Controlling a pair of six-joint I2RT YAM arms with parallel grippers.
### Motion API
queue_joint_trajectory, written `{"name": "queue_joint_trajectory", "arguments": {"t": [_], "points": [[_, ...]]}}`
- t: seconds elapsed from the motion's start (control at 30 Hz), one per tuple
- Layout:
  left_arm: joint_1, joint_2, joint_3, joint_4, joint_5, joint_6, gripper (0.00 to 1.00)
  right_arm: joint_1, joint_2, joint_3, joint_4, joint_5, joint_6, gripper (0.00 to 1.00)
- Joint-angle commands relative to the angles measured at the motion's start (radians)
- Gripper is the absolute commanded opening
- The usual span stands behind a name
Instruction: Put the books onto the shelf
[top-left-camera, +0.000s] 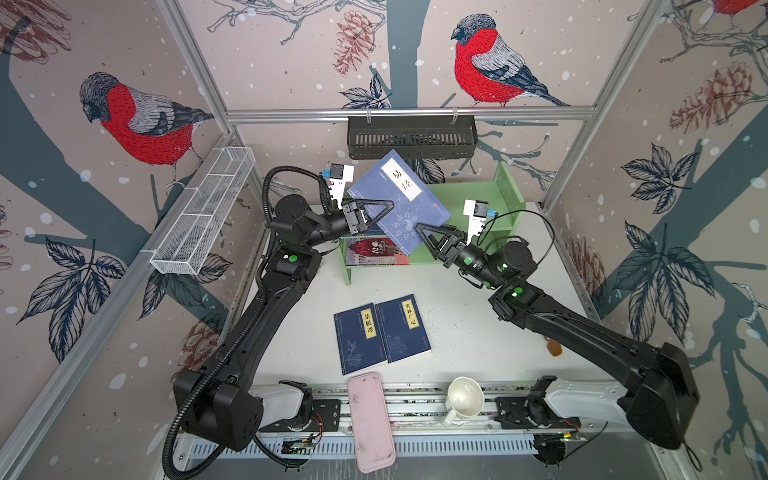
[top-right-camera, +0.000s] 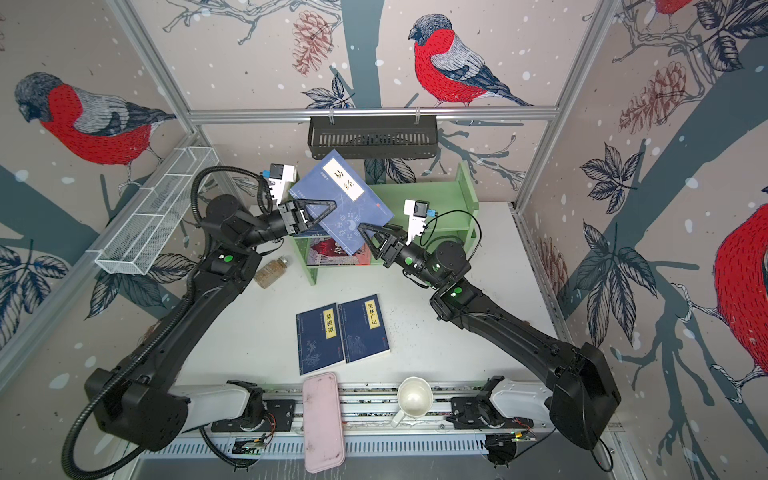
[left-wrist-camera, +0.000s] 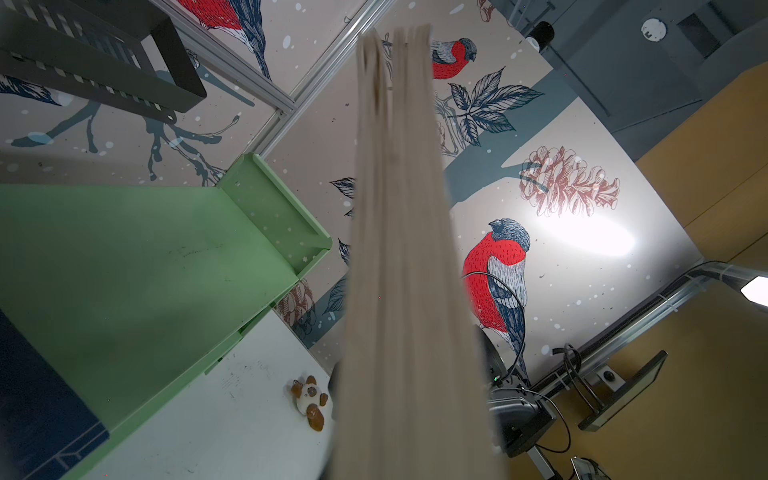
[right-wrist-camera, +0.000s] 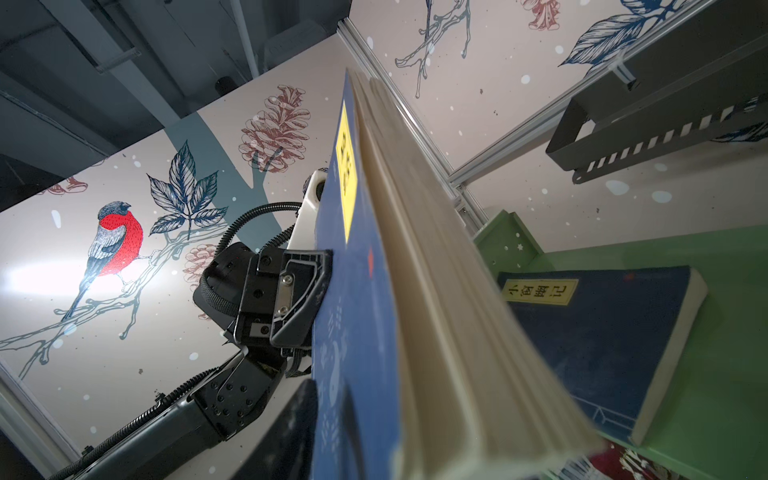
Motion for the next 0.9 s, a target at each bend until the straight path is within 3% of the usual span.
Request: {"name": "queue_joint_trajectory", "arguments": {"t": [0.0,0.1,0.3,0.63,0.77,0.87], "points": [[-0.002,-0.014,-0.019,0.12,0.028,-0.032,0.0,-0.013,0.014,0.004,0.125,-0.055,0.032,0.33],[0.0,-0.019,-0.034,0.115,0.027,-0.024,0.0,-0.034,0.043,0.009,0.157,-0.107,0.064,0.27],[-0.001,-0.019,-0.055,0.114,0.019,-0.014,0.01,-0.064,0.062,0.01,0.207,-0.176,0.112,0.04],[0.0,-0.017,-0.059,0.061,0.032,0.061,0.5,-0.105,0.061,0.046,0.15,-0.302,0.123,0.01],[0.0,-0.033,-0.044,-0.036,0.07,0.176,0.7,-0.125,0.049,0.047,0.117,-0.382,0.118,0.01],[0.001,-0.046,-0.003,-0.22,0.054,0.336,0.75,-0.144,0.028,0.043,0.073,-0.415,0.112,0.01]]}}
